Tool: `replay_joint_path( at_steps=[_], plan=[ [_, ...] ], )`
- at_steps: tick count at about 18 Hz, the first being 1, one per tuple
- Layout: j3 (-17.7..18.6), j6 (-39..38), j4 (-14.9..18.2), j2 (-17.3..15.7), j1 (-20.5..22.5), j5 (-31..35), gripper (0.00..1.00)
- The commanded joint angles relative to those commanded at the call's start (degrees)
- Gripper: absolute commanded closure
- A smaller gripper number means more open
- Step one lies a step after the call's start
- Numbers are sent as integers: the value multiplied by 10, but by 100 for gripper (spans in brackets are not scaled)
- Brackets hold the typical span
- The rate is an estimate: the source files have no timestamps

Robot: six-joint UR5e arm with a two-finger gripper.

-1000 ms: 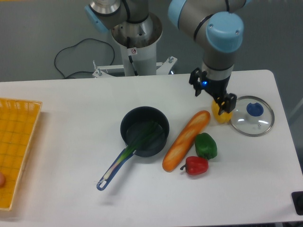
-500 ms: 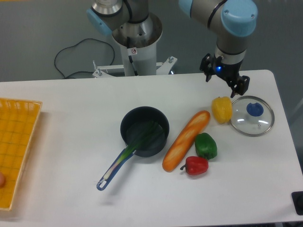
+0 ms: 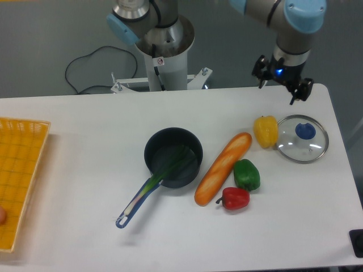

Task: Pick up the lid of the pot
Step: 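Raise the gripper and move it over toward the glass lid, then lower the open gripper onto the blue knob of the glass lid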

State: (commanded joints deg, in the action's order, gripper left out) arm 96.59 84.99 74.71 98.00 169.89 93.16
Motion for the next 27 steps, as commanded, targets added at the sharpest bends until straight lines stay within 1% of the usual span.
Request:
replay_joint_path(
  at_steps=[2, 3, 4, 8, 18, 23, 27],
  plan=[
    [0, 0, -1, 3, 21, -8, 0],
    [0, -1, -3, 10, 27, -21, 0],
    [0, -1, -13, 17, 33, -32, 0],
    [-1, -4, -71, 53, 35, -33, 0],
    [-8, -5, -145, 120, 36, -29, 0],
    [-11, -6, -163, 141, 39, -28, 0],
    [-24, -7, -167, 163, 39, -26, 0]
  ],
)
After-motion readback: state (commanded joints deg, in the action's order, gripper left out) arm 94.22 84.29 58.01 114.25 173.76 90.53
